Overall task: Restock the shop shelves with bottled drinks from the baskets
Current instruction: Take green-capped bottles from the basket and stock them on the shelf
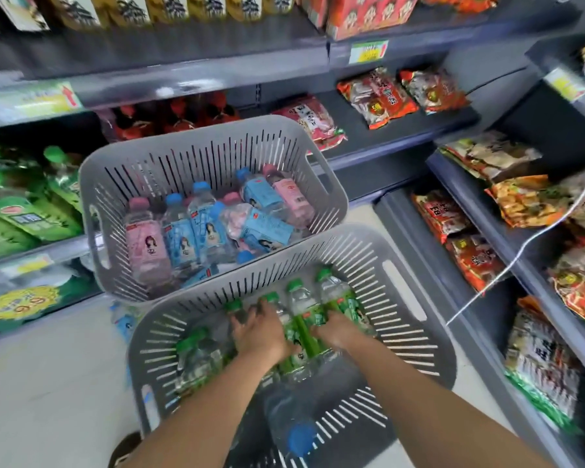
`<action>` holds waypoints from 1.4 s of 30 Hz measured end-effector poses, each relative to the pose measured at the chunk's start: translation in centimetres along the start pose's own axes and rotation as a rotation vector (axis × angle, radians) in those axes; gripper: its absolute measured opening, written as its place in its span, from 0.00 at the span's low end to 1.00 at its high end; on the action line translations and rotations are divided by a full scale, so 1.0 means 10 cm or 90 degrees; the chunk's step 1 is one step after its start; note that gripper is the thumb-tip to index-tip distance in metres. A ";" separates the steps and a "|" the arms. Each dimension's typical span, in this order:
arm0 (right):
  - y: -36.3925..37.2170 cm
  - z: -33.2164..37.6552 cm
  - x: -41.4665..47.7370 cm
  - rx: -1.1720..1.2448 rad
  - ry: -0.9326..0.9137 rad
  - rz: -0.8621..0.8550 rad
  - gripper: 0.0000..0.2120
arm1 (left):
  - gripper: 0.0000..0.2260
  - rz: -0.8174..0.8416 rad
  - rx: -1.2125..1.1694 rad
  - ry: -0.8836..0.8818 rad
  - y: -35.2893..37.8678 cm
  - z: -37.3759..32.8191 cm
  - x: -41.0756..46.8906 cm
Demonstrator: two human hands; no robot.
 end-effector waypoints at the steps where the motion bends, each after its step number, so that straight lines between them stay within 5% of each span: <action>1: 0.04 0.01 0.02 0.002 0.002 0.004 0.19 | 0.56 -0.005 -0.016 -0.017 -0.01 0.00 0.02; 6: 0.14 0.00 0.08 0.017 0.019 0.032 0.34 | 0.59 -0.008 -0.005 -0.004 -0.07 0.02 0.04; 10: 0.05 -0.05 0.12 0.070 0.030 0.071 0.49 | 0.51 -0.028 -0.119 0.001 -0.19 -0.01 -0.05; 16: -0.22 -0.14 -0.02 0.210 0.055 0.111 0.53 | 0.36 -0.045 -0.288 0.085 -0.54 -0.21 -0.20; 20: -0.39 -0.02 -0.22 0.307 0.043 0.145 0.48 | 0.35 -0.005 -0.383 0.054 -0.78 -0.17 -0.28; 23: -0.45 0.09 -0.34 0.335 -0.001 0.167 0.60 | 0.43 0.016 -0.445 0.038 -1.03 -0.08 -0.39; 28: -0.57 0.42 -0.75 0.421 -0.041 0.204 0.36 | 0.39 0.017 -0.554 0.043 -1.50 0.05 -0.63; 31: -0.65 0.66 -0.98 0.437 -0.086 0.204 0.33 | 0.33 -0.006 -0.615 0.062 -1.83 0.17 -0.79; 36: -0.74 1.19 -1.40 0.456 -0.169 0.190 0.33 | 0.37 -0.050 -0.696 0.038 -2.27 0.66 -0.97; 40: -0.65 1.75 -1.77 0.463 -0.236 0.195 0.44 | 0.42 -0.120 -0.744 0.004 -2.67 1.23 -1.09; 42: -0.57 2.04 -1.98 0.461 -0.261 0.186 0.32 | 0.33 -0.168 -0.756 -0.030 -2.89 1.56 -1.18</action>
Point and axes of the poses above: each hand's wrist, its own x-axis towards the middle knuckle, its own y-axis out of the palm, z = x × y, the point moved 9 cm from there along x, towards the middle knuckle, and after that the axes turned 15 degrees about -z, right-handed, at the moved point
